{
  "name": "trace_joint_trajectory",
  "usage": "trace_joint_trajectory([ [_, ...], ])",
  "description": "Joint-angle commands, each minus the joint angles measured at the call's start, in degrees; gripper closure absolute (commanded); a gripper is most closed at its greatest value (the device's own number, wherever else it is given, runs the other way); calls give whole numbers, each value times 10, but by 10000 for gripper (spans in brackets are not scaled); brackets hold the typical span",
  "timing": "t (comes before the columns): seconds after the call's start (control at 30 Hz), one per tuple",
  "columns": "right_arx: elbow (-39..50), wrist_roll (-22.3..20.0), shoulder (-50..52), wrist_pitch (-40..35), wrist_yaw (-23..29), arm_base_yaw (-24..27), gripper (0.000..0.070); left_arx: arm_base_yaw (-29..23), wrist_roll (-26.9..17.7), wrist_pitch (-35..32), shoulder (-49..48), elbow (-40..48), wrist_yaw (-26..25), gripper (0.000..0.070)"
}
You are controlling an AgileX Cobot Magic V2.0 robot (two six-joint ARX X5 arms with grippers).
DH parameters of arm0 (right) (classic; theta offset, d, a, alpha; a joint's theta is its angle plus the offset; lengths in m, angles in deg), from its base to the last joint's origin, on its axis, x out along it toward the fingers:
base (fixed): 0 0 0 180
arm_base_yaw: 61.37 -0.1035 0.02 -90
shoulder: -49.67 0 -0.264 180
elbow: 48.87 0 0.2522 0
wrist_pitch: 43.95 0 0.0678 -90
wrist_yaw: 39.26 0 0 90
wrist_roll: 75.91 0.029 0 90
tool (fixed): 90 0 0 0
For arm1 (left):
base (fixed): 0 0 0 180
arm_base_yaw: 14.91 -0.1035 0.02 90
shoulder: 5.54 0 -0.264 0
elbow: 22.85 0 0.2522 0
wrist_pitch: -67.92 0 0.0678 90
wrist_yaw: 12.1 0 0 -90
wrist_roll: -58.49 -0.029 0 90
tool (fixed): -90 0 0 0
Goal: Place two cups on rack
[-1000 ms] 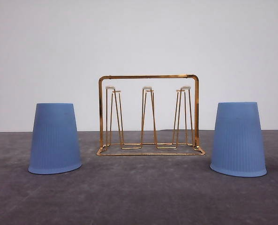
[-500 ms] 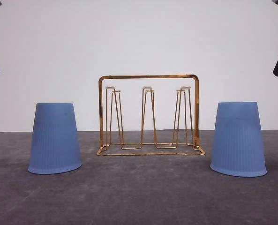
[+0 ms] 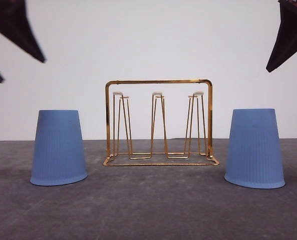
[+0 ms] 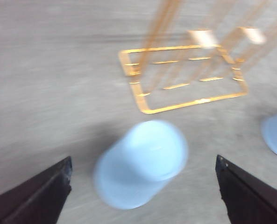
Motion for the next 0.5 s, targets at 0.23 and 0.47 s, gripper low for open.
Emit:
trace_joint_trajectory([
  [0.23,-11,-7,-3,-3,-1,-7,0,73,2,-76,124,-6,82,103],
  [0.47,-11,-7,-3,-1,0,-6,0,99,1,-118,200,-6,118,108],
])
